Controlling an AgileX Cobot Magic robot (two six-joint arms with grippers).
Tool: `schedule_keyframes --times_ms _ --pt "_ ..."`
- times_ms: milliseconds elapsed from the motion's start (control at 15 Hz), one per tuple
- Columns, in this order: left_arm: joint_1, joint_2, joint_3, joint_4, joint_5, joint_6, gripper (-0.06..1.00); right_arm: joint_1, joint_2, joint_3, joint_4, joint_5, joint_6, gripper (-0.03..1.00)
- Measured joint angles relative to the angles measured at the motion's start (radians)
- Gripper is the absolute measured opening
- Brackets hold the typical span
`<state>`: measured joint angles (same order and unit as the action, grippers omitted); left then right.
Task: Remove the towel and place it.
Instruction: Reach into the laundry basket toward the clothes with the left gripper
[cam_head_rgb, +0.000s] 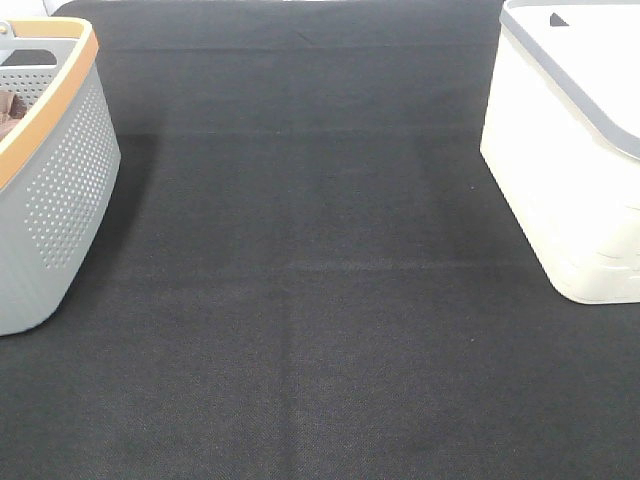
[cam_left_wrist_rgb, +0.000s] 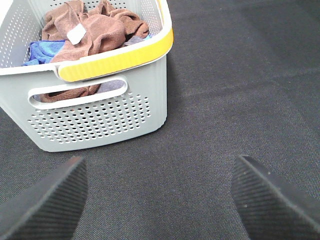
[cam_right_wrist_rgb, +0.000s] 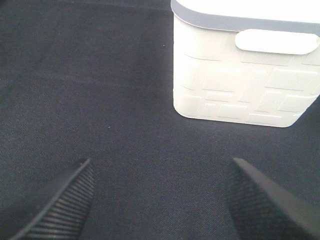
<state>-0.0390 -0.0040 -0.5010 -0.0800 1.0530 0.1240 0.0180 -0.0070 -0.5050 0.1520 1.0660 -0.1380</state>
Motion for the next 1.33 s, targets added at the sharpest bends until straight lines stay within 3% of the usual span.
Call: schedule_keyframes --times_ms 1333 --pt "0.0 0.0 0.0 -0.004 0.0 0.0 0.76 0.0 0.0 0.0 0.0 0.0 0.0 0.7"
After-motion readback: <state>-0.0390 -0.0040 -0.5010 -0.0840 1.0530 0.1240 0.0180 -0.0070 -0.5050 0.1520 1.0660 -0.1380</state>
